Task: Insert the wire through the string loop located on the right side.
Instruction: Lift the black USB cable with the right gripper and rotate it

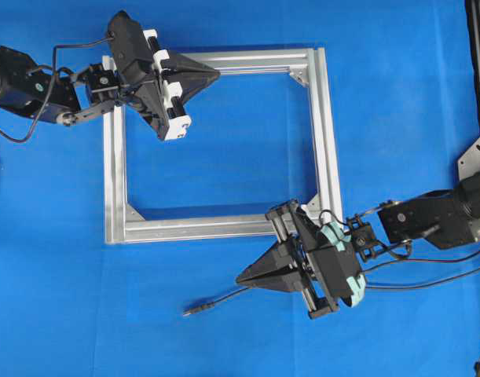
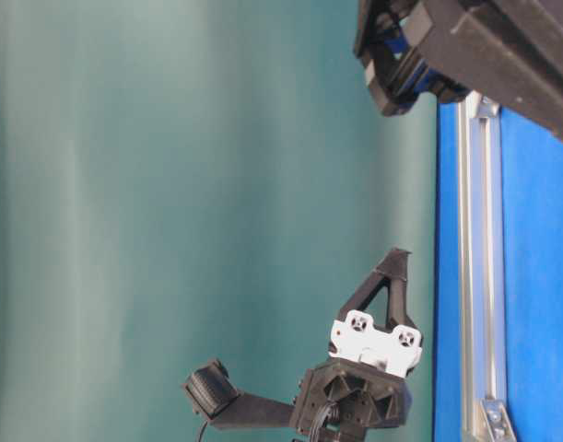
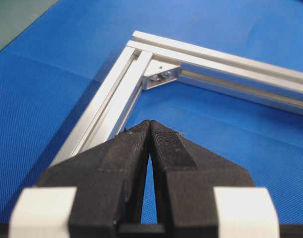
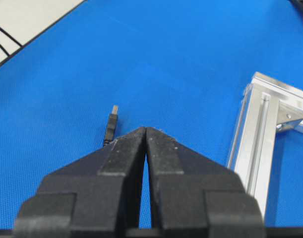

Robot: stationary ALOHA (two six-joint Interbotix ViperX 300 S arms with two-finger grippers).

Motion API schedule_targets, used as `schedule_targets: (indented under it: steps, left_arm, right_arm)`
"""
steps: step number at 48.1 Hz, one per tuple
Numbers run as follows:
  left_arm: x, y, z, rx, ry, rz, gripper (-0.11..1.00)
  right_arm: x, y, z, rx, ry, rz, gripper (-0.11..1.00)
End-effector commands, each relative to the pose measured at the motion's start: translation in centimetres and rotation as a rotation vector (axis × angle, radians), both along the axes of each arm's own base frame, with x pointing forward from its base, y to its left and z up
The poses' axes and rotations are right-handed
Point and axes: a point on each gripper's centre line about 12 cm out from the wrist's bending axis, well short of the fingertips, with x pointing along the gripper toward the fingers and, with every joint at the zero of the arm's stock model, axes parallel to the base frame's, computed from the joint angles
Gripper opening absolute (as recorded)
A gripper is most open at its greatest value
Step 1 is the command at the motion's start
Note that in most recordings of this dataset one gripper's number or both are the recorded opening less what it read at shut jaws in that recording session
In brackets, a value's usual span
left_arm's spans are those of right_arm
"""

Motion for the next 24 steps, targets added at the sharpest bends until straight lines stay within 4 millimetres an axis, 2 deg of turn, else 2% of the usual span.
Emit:
schedule_targets:
  steps: [1, 7, 24]
  left_arm:
    - [0.43, -0.67, 2.19, 0.042, -0.051, -0.038, 0.00]
    - [0.24, -0.78, 2.02, 0.039, -0.046, -0.040, 0.00]
    - [0.18, -0.86, 2.03, 0.039, -0.047, -0.041, 0.00]
  right_arm:
    - [0.12, 0.89, 1.92, 0.004, -0.057, 0.027, 0.00]
    - [0.02, 1.13, 2.08, 0.006, -0.035, 0.029, -0.06]
    - [-0.28, 1.62, 2.12, 0.039, -0.016, 0.034, -0.05]
